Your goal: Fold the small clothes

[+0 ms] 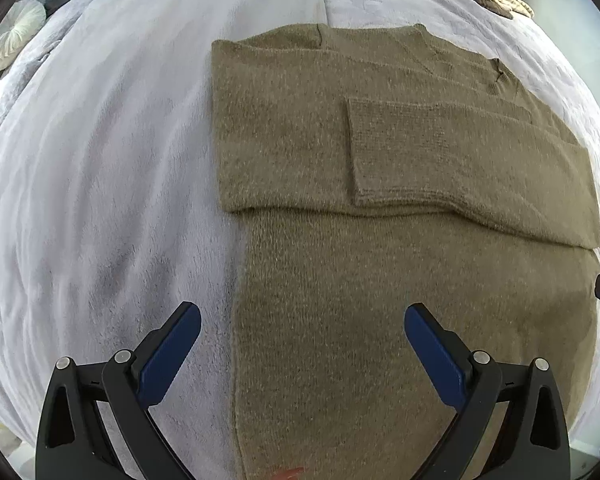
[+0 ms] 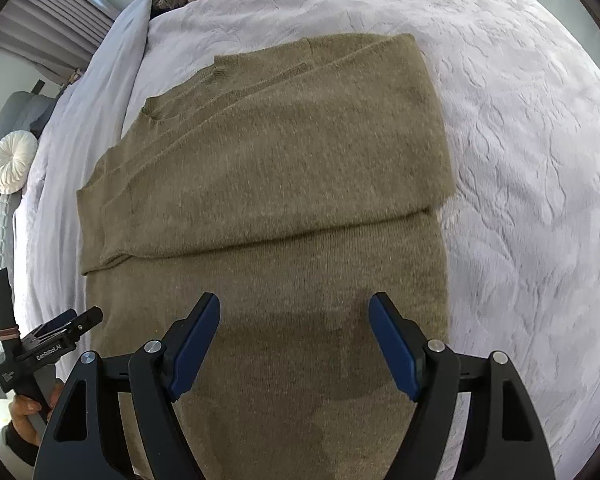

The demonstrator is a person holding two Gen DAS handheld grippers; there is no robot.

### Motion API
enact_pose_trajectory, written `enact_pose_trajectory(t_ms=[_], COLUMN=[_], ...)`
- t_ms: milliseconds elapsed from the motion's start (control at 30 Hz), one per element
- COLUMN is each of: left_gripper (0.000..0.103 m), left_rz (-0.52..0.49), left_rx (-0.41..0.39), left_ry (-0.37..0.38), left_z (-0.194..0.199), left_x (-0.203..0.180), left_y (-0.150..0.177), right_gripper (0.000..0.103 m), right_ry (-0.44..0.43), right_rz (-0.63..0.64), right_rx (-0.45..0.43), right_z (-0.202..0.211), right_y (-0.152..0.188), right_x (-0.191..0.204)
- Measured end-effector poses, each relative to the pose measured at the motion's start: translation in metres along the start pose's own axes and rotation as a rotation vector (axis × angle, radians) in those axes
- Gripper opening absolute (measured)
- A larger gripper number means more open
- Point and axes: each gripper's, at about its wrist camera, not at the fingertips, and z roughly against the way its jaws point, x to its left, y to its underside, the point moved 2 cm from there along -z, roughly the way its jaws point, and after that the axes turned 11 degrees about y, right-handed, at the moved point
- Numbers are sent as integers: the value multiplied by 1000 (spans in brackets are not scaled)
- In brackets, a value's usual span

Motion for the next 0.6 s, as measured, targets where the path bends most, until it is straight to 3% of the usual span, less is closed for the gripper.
enact_pose_trajectory(t_ms=[133,233,600], left_gripper=[102,102,102], left_rz=[-12,-33,-52], left_rx=[8,10,45], left_ry=[-6,-23,-10], left_z=[-2,-3,11], left_x=[-1,-6,-9], left_y=[10,13,41], right_gripper=[83,91,91], right_ry=[-21,-53,-73], right_rz=[-17,-17,-12], right_rx=[-16,-18,59], right_z=[3,4,11], right_y=[4,8,21], right_x=[-2,-1,14])
